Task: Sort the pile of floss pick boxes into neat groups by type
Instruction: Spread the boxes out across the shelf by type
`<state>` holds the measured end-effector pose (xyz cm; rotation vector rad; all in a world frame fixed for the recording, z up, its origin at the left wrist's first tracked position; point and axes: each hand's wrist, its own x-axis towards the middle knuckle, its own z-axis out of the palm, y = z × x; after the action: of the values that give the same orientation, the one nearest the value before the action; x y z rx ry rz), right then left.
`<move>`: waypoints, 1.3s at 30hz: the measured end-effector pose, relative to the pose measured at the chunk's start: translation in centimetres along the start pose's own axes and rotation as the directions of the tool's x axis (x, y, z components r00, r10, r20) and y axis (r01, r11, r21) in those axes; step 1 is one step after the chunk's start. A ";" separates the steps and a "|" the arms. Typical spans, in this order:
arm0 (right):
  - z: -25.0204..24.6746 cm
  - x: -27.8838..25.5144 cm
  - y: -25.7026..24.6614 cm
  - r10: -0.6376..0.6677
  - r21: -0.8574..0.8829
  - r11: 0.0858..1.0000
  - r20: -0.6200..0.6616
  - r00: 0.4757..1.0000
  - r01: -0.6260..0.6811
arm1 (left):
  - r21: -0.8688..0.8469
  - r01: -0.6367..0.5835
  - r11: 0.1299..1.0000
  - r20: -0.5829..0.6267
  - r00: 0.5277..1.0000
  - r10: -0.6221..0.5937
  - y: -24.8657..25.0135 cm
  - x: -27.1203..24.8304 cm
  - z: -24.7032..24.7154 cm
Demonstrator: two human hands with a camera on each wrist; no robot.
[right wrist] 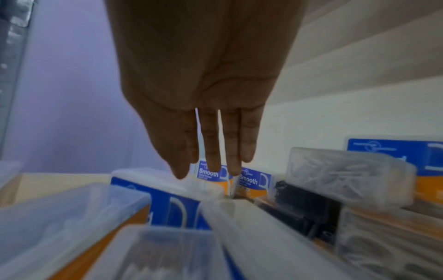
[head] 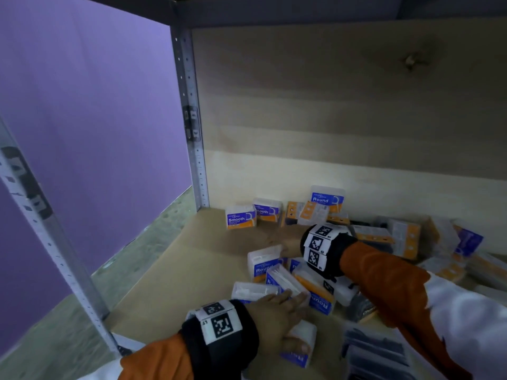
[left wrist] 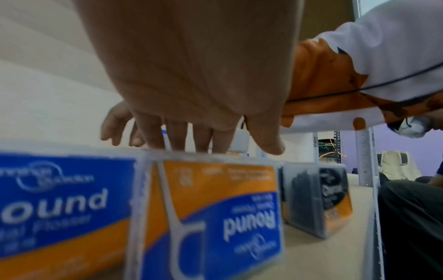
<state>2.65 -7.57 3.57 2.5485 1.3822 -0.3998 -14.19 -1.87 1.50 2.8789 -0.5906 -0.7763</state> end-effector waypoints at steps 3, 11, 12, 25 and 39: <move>-1.1 -1.1 1.6 0.005 0.137 0.991 -0.086 0.996 0.006 | -0.031 -0.055 0.998 -0.029 0.998 0.055 -1.5 -0.1 -2.3; -1.4 -4.9 9.0 0.201 0.161 0.972 -0.200 0.959 -0.171 | -0.010 0.030 0.999 -0.138 0.990 -0.031 -6.3 0.3 -8.1; -1.1 -5.2 9.8 0.239 0.165 0.964 -0.186 0.953 -0.209 | 0.003 0.055 0.998 -0.168 0.984 -0.054 -6.9 0.5 -8.6; 2.9 -5.4 14.8 0.523 0.102 0.848 -0.005 0.852 -0.520 | -0.092 0.430 0.898 -0.326 0.839 -0.436 -16.6 4.5 -10.8; 2.9 -5.4 15.2 0.503 0.093 0.858 0.040 0.863 -0.505 | 0.051 0.665 0.745 -0.253 0.730 -0.634 -20.1 7.8 -10.1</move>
<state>12.23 -20.85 3.52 2.8447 0.6468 -0.3927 3.95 13.50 2.65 3.2493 0.4631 -0.4547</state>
